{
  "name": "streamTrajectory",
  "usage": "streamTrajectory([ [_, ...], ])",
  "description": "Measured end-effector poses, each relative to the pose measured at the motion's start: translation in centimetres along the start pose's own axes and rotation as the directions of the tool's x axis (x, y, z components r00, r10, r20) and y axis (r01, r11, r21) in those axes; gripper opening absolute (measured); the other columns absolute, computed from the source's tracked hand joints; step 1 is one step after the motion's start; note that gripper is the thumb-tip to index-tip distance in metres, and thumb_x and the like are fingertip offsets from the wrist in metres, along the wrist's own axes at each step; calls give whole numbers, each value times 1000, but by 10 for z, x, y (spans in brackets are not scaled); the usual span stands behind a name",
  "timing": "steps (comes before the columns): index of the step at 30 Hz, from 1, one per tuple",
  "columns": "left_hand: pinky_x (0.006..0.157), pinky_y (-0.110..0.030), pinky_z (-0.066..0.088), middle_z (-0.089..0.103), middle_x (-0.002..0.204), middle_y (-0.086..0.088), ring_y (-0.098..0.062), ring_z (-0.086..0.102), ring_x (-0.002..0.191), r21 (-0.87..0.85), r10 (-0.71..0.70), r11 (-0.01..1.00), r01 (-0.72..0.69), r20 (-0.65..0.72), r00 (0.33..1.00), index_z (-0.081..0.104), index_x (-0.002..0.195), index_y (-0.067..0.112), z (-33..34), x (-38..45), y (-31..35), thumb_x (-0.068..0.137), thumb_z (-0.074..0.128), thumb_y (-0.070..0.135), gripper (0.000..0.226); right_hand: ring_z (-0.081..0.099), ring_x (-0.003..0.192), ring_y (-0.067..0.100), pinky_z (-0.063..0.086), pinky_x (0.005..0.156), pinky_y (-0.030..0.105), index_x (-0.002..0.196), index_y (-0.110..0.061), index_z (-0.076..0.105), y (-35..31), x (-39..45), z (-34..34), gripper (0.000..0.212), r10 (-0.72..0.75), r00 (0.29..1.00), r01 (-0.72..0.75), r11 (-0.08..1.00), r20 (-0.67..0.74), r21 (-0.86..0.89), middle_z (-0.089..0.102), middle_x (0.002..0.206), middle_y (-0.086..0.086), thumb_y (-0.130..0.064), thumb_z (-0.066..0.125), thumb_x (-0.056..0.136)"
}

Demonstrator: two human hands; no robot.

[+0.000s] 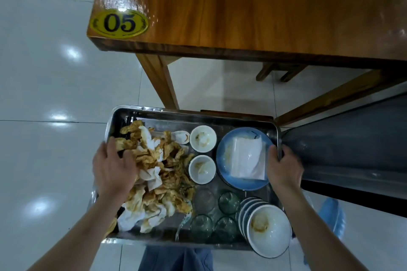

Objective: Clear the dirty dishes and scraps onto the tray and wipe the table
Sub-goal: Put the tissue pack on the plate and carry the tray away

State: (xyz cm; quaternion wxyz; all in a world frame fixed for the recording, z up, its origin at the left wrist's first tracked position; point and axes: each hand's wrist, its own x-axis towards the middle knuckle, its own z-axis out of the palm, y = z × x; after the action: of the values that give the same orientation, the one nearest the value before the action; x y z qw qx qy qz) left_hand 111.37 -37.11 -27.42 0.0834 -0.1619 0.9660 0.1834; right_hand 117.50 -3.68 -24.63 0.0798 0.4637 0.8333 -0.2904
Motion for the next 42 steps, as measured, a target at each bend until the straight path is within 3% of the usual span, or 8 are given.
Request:
streamTrajectory([
  [4,99,-56,33,44,129,-28,-47,41,116,25,-233,972,232,50,971,35,136,1,8,12,-10,95,35,23,46,48,114,42,36,95,44,123,-1,50,15,14,7,41,160,985,-159,987,66,-18,54,123,26,-29,31,100],
  [7,95,-56,35,47,124,-31,-48,44,112,15,-284,959,283,73,956,39,129,-1,14,16,-13,95,35,21,40,45,117,42,34,94,41,127,3,46,21,22,13,42,290,949,-288,957,121,-31,48,130,27,-25,28,100],
  [11,91,-56,37,49,116,-33,-49,45,107,-26,-318,947,319,46,947,44,117,-5,17,25,-22,95,34,17,33,48,114,43,37,91,39,122,-1,53,31,26,21,33,332,934,-328,943,134,-50,52,127,25,-15,38,96],
  [15,91,-55,39,49,118,-34,-50,46,108,-95,-393,915,392,6,920,46,124,-3,20,34,-28,96,33,14,35,53,108,42,40,84,35,114,-5,61,45,28,23,26,379,919,-374,925,111,-64,59,119,23,-10,50,90],
  [19,89,-51,40,51,120,-32,-48,47,110,-117,-404,909,400,-15,915,47,126,-1,22,37,-32,97,34,13,34,56,104,40,37,75,31,109,0,64,55,31,26,25,403,910,-394,914,98,-98,62,113,23,-12,51,91],
  [25,85,-48,43,58,112,-29,-47,52,104,-151,-463,878,454,-32,886,57,116,-3,26,43,-40,97,36,13,33,56,104,40,41,82,36,103,6,64,55,30,27,43,450,892,-448,893,39,-43,62,110,26,-33,50,94],
  [30,81,-46,46,65,99,-26,-44,59,93,-221,-496,853,473,-59,866,65,103,-4,27,43,-43,97,41,24,38,54,110,41,42,88,38,111,8,60,55,29,24,56,476,878,-473,879,54,-67,59,116,27,-44,48,93],
  [42,76,-43,48,67,89,-22,-38,61,82,-301,-497,836,459,-58,866,69,96,-1,21,40,-45,95,46,29,38,54,112,39,41,90,37,110,9,61,62,17,24,57,476,879,-475,879,40,-30,59,117,26,-44,53,91],
])
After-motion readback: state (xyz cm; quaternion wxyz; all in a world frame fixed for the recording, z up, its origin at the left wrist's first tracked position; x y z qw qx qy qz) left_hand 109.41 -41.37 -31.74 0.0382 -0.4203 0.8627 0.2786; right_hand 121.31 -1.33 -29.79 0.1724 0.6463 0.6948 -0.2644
